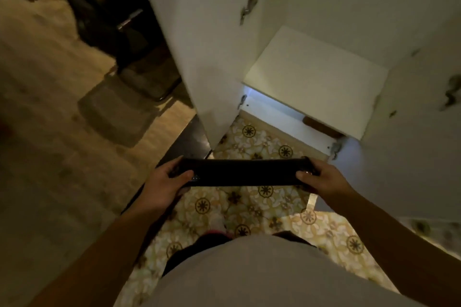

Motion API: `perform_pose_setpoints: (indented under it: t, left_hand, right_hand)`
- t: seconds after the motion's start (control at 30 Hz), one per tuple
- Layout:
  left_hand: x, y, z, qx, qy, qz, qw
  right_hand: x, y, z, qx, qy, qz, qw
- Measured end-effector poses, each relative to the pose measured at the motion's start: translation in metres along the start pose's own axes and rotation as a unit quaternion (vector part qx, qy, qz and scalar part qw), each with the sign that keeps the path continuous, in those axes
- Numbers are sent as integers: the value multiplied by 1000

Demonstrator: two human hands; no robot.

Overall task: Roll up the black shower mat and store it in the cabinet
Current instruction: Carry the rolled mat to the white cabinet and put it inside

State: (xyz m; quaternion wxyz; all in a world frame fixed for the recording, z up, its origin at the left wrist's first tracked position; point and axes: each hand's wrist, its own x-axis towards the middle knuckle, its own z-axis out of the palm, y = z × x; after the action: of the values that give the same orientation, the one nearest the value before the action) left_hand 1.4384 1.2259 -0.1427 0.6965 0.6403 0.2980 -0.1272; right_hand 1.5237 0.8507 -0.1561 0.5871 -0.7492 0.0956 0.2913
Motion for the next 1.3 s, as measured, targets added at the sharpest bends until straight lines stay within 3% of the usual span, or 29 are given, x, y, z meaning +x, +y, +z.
perform_pose_setpoints:
  t: [0.2, 0.43, 0.7, 1.07, 1.3]
  left_hand:
    - [67, 66, 14, 134, -141, 54, 979]
    - [127, 103, 67, 216, -188, 79, 955]
    - [147, 113, 125, 186, -208, 69, 958]
    - [174, 113, 171, 169, -197, 49, 964]
    - [216, 116, 190, 159, -214, -5, 964]
  right_hand:
    - [-11, 1, 3, 84, 100, -8, 991]
    - [-11, 11, -19, 140, 179, -18, 974]
    - [10, 14, -61, 174, 200, -13, 964]
    - [42, 6, -118, 226, 167, 7, 960]
    - [71, 8, -130, 192, 204, 53, 958]
